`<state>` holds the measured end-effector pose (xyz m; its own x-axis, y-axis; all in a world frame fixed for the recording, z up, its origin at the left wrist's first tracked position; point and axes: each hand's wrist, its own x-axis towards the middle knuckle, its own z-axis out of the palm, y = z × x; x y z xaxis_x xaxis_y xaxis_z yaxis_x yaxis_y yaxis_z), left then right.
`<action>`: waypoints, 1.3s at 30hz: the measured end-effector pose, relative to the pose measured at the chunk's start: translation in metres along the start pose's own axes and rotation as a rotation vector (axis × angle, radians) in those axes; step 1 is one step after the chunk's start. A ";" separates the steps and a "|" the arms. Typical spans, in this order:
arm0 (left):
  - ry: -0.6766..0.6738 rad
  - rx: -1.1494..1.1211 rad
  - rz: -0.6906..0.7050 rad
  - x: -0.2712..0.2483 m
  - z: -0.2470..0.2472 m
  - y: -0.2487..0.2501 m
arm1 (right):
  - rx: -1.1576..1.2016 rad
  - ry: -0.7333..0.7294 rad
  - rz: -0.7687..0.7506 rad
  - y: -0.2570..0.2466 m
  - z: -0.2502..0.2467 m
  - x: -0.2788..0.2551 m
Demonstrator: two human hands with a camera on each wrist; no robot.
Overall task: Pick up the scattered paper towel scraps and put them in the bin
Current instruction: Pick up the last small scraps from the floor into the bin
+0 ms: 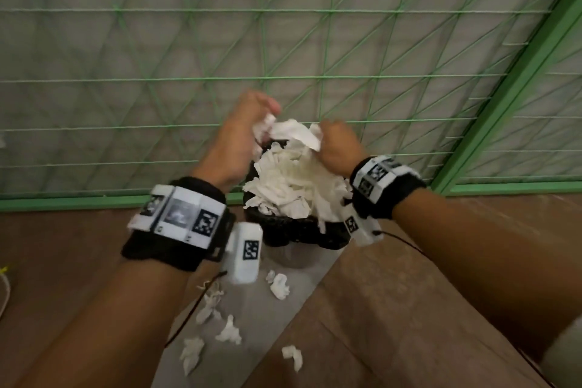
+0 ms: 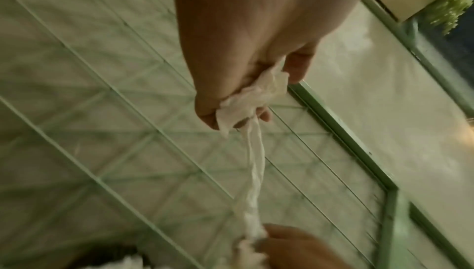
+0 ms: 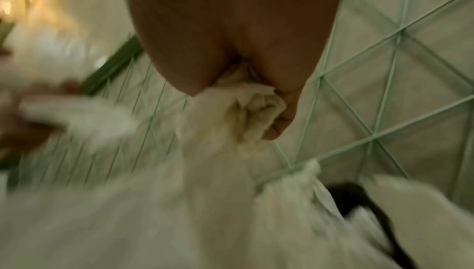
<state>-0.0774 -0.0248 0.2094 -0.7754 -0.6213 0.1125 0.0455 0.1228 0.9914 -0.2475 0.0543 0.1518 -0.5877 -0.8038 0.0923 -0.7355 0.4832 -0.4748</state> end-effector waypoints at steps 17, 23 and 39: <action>-0.574 1.209 -0.227 0.030 0.034 -0.090 | 0.638 -0.474 -0.060 -0.021 -0.070 -0.069; -0.380 1.030 -0.065 0.016 0.008 -0.062 | 0.344 -0.909 -0.054 -0.005 0.066 -0.124; -0.380 1.069 -1.132 -0.163 -0.050 -0.269 | -0.099 -0.626 -0.100 0.019 0.251 -0.208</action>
<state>0.0680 0.0043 -0.0724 -0.2140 -0.5654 -0.7966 -0.9484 0.3156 0.0308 -0.0545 0.1436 -0.0956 -0.2283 -0.8825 -0.4111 -0.8221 0.4010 -0.4043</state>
